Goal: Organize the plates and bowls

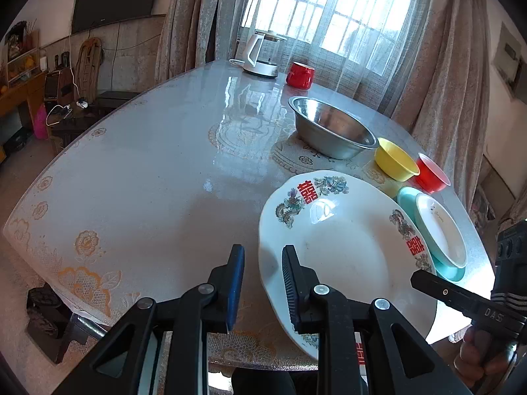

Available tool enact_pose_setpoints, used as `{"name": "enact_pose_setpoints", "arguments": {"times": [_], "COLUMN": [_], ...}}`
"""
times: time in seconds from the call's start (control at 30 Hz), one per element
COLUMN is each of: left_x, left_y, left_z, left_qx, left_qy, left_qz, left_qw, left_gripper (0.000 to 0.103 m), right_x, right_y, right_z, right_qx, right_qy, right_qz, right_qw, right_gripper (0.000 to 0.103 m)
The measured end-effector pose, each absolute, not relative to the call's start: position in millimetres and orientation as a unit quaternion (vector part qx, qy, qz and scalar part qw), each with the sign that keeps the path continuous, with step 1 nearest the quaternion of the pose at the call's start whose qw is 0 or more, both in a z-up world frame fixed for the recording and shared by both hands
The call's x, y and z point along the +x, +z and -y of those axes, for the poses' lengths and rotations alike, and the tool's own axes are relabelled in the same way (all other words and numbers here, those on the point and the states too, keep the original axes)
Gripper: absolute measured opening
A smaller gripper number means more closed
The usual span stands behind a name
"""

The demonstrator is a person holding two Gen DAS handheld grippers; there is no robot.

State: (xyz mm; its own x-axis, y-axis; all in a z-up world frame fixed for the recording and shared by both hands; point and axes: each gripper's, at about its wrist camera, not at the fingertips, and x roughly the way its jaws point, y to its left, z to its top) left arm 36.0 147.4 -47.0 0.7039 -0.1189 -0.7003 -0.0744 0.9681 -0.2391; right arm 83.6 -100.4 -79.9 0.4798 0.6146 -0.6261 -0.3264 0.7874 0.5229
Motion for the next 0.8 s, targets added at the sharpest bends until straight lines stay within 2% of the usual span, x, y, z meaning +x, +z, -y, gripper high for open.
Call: {"name": "enact_pose_setpoints", "arguments": {"times": [0.1,0.27,0.37,0.43,0.8], "left_x": [43,53,57,60,72], "left_y": [-52,-59,-59,-60,-65], "left_z": [-143,-135,-134,-134,-132], "left_qx": [-0.121,-0.109,-0.102,-0.102,-0.099], "left_qy": [-0.024,-0.030,-0.030,-0.030,-0.042], "left_qz": [-0.390,-0.395,-0.397,-0.399,-0.406], "left_qw": [0.912,0.912,0.912,0.911,0.908], "left_gripper": [0.024,0.025,0.027,0.028,0.032], "right_x": [87,89,94,96,93], "right_y": [-83,-93,-99,-103,-98], "right_z": [95,96,108,112,107], "right_qx": [0.162,0.176,0.221,0.235,0.224], "right_qy": [0.286,0.296,0.311,0.315,0.302], "right_qz": [-0.427,-0.427,-0.429,-0.432,-0.434], "right_qw": [0.843,0.836,0.819,0.812,0.819], "right_gripper": [0.032,0.024,0.024,0.019,0.019]}}
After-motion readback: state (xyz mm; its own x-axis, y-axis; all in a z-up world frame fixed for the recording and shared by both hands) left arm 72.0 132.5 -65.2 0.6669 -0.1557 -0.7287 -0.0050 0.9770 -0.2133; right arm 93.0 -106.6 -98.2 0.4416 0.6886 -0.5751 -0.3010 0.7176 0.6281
